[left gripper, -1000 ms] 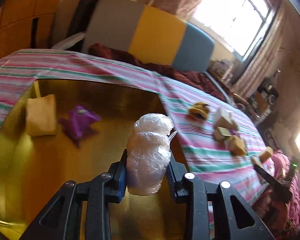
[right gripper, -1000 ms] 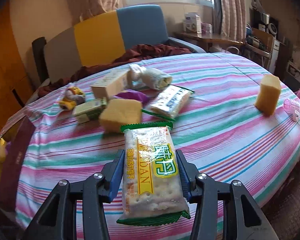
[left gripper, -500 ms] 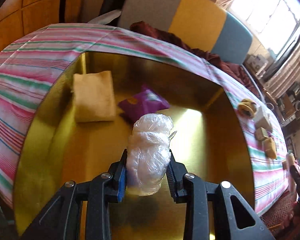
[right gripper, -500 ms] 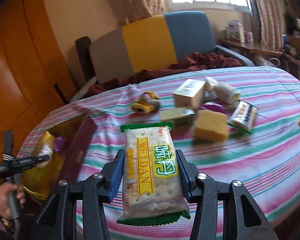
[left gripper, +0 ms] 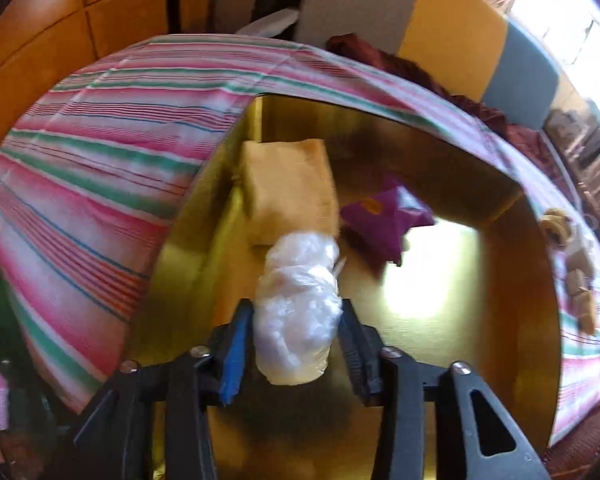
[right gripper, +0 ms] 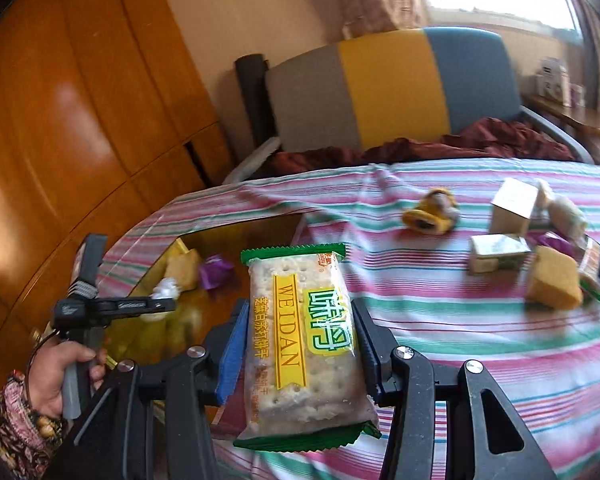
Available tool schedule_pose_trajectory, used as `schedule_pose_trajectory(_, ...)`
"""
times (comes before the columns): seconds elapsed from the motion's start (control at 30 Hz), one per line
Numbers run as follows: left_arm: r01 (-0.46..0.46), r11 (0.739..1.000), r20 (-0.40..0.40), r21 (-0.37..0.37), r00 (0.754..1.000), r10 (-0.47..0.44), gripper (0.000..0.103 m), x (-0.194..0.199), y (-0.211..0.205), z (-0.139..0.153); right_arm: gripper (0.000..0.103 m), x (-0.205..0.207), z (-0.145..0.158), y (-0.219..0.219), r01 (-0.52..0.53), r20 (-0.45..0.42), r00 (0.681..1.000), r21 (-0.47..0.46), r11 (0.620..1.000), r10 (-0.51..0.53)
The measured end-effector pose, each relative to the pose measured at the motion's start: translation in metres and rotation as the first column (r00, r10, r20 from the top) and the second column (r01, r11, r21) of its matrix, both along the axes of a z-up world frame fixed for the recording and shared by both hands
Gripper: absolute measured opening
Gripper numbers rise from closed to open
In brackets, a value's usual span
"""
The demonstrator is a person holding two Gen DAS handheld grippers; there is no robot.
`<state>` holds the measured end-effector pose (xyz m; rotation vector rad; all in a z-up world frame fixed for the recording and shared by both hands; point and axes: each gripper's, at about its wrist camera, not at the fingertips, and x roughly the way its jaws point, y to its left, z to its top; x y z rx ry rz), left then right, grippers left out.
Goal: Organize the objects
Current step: 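Carry the white bag bundle into the gold tray while the right tool carries the cracker packet, then release the white bag bundle with the left tool while the right tool releases the cracker packet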
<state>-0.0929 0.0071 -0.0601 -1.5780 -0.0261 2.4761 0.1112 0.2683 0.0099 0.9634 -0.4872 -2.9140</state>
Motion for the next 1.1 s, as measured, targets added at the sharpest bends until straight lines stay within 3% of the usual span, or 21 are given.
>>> schedule_pose_trajectory(0.2, -0.042, 0.999, -0.017, 0.034, 0.999, 0.042, 0.056, 0.0, -0.011, 0.014, 0.05, -0.011, -0.003, -0.026, -0.074, 0.008, 0.997, 0.017, 0.997, 0.073)
schedule_pose_trajectory(0.4, -0.091, 0.986, -0.087, 0.137, 0.991, 0.104, 0.057, 0.005, -0.031, 0.046, 0.05, -0.03, -0.009, -0.053, -0.141, 0.048, 0.989, 0.018, 0.99, 0.14)
schedule_pose_trajectory(0.6, -0.195, 0.959, -0.168, 0.206, 0.958, 0.23, 0.057, 0.001, -0.054, 0.076, 0.05, -0.065, -0.021, -0.089, -0.23, 0.125, 0.966, -0.001, 0.973, 0.228)
schedule_pose_trajectory(0.73, -0.243, 0.937, -0.173, 0.251, 0.941, 0.29, 0.057, 0.0, -0.07, 0.085, 0.05, -0.087, -0.029, -0.11, -0.277, 0.172, 0.945, -0.039, 0.96, 0.279)
schedule_pose_trajectory(1.1, -0.256, 0.924, -0.172, 0.284, 0.934, 0.312, 0.057, 0.006, -0.075, 0.092, 0.05, -0.15, -0.056, -0.144, -0.262, 0.321, 0.909, -0.053, 0.964, 0.265)
